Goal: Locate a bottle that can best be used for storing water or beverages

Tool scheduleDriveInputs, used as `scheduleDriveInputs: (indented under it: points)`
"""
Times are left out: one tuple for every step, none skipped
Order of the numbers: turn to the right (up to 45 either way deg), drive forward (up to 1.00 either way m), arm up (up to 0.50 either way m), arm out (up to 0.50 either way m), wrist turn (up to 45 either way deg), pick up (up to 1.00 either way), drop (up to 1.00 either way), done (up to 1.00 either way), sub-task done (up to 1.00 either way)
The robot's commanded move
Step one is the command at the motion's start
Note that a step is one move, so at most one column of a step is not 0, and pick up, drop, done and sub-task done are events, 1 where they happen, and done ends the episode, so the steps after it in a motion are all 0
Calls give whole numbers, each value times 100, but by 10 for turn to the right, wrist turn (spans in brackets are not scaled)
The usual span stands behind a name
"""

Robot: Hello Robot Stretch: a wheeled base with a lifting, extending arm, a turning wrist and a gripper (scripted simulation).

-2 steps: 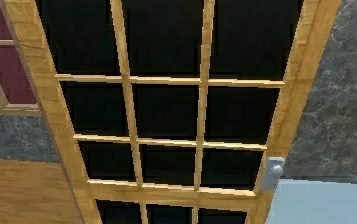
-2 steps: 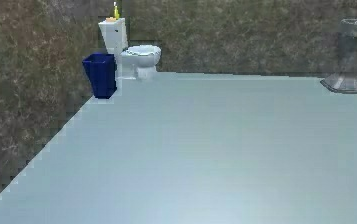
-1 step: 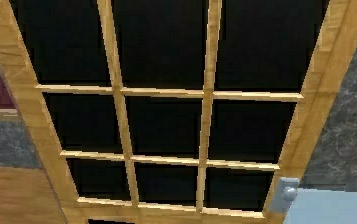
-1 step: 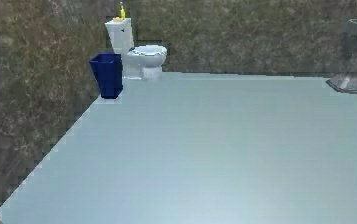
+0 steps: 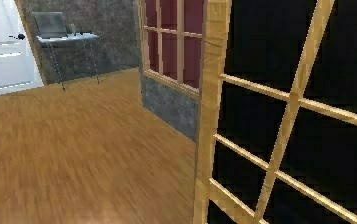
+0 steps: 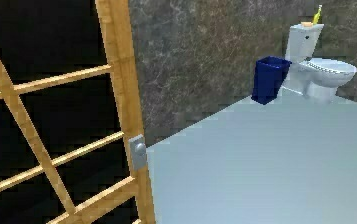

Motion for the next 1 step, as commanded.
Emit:
scheduleDriveInputs:
  points:
    - [-60, 0, 0, 0, 0, 0, 0, 0, 0]
